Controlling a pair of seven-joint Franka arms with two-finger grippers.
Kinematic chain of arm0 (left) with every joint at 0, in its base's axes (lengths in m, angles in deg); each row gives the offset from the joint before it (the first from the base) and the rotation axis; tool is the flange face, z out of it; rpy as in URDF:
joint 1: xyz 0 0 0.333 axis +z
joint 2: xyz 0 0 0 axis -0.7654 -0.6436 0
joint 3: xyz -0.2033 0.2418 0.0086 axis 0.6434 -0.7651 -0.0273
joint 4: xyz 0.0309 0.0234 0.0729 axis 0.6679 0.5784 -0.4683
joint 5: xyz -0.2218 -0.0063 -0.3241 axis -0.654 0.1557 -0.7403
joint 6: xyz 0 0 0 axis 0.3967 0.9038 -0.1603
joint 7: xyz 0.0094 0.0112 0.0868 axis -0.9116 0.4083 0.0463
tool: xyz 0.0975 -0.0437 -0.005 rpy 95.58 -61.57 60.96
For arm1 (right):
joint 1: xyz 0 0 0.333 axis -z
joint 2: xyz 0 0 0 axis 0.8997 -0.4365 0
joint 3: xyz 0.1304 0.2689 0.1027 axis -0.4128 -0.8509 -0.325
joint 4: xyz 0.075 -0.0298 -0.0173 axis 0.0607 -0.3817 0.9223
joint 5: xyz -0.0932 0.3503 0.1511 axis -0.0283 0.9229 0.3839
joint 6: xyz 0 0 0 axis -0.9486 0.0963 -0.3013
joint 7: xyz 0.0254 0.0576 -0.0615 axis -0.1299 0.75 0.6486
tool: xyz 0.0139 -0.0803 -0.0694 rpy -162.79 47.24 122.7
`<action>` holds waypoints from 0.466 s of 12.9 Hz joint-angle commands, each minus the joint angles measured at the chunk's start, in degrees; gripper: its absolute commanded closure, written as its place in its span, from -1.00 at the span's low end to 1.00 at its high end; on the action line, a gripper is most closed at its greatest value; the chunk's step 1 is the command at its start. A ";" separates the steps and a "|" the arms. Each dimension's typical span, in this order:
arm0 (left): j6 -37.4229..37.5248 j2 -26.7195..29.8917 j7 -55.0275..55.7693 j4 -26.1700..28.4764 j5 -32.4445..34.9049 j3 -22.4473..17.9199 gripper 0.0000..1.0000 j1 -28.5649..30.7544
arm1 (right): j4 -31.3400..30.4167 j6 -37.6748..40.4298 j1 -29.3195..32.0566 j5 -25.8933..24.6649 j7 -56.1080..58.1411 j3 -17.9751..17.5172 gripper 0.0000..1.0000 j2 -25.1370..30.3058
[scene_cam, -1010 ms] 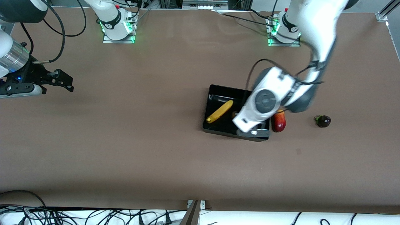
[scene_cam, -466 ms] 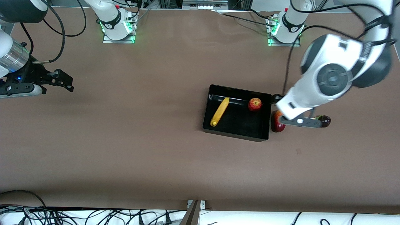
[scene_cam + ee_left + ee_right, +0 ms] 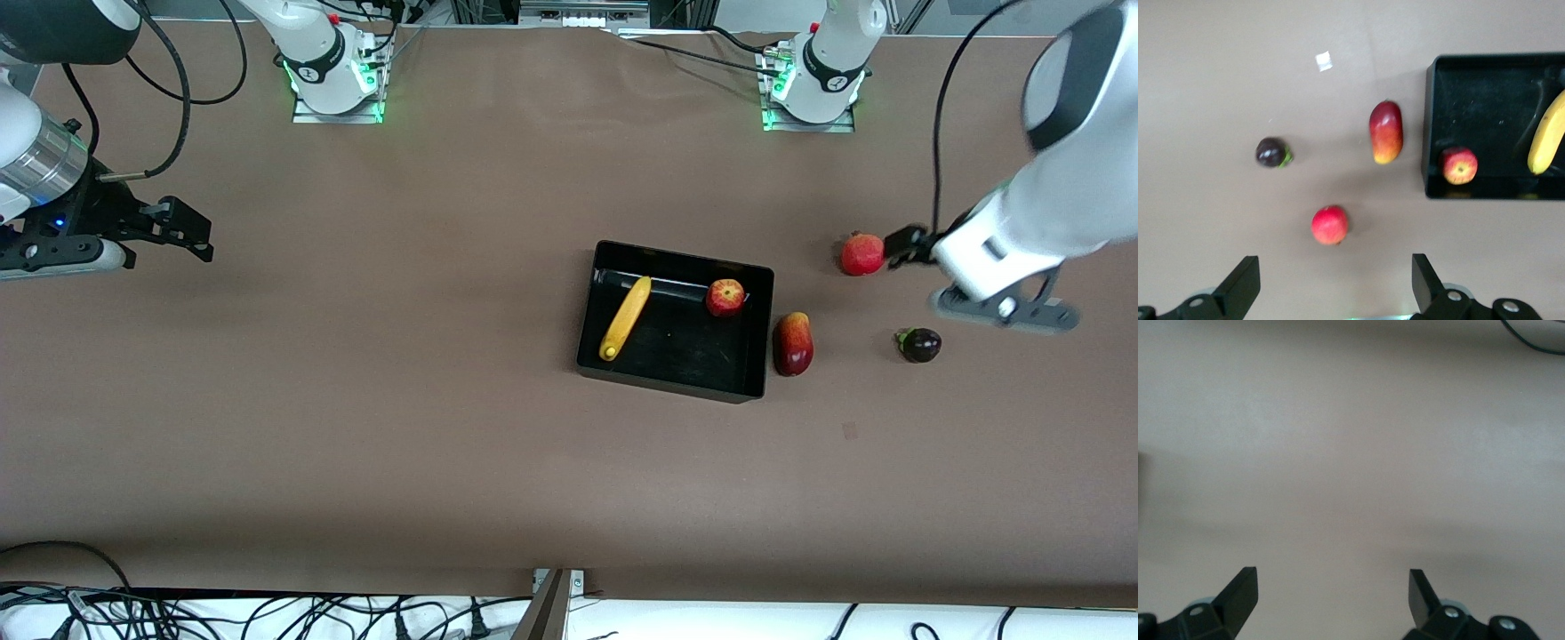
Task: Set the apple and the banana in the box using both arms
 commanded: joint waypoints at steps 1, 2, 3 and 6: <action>-2.94 12.02 -1.16 12.13 -3.67 -6.88 -1.00 -2.58 | 0.20 -0.10 -0.24 -0.76 -0.14 -0.05 -1.00 0.19; -3.38 12.82 -0.81 12.92 -4.28 -8.30 -1.00 -3.46 | 0.20 -0.10 -0.24 -0.67 -0.14 -0.05 -1.00 0.19; -3.82 13.00 -1.07 13.28 -5.51 -9.97 -1.00 -4.34 | 0.20 -0.10 -0.24 -0.58 -0.14 -0.05 -1.00 0.19; -6.02 14.32 -0.63 15.30 -6.14 -11.30 -1.00 -5.58 | 0.20 -0.10 -0.24 -0.67 -0.14 -0.05 -1.00 0.19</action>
